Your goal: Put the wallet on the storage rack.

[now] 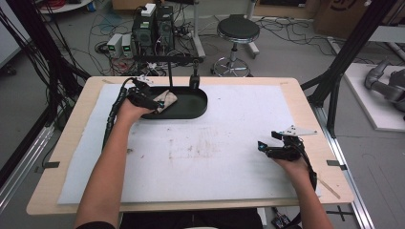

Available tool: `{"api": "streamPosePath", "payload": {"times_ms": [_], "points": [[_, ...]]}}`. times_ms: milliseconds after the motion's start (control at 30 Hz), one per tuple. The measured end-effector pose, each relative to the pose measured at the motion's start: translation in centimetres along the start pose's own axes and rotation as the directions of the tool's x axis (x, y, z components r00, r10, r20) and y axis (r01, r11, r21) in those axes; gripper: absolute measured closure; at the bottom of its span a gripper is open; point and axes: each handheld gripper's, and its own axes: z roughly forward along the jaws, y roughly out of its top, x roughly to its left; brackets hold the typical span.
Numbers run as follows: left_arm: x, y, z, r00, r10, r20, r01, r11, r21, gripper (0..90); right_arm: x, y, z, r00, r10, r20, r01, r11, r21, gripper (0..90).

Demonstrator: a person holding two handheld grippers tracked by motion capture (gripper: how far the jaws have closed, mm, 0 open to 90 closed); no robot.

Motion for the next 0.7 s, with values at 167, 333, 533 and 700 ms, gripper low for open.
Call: {"api": "streamPosePath", "payload": {"times_ms": [167,333,533,700], "points": [[-1.2,-1.0,-1.9,0.9993,0.024,0.029,-0.023,0.9985,-0.050,23.8,0.0,0.0,0.0,1.0000,0.005,-0.006,-0.005,1.000,-0.001,19.9],[-2.6,-2.3,-2.8,0.9976,0.027,0.064,-0.023,0.9976,-0.065,22.6,0.1,0.1,0.2,0.9999,0.003,-0.012,-0.003,1.000,-0.002,19.9],[-4.3,-3.7,-3.3,0.9962,0.033,0.081,-0.026,0.9953,-0.093,22.2,0.2,0.2,0.2,0.9998,0.008,-0.021,-0.008,1.000,-0.007,19.9],[-5.6,-5.0,-3.8,0.9954,0.036,0.089,-0.027,0.9946,-0.100,22.2,0.3,0.2,0.3,0.9997,0.010,-0.024,-0.010,1.000,-0.005,19.9]]}}
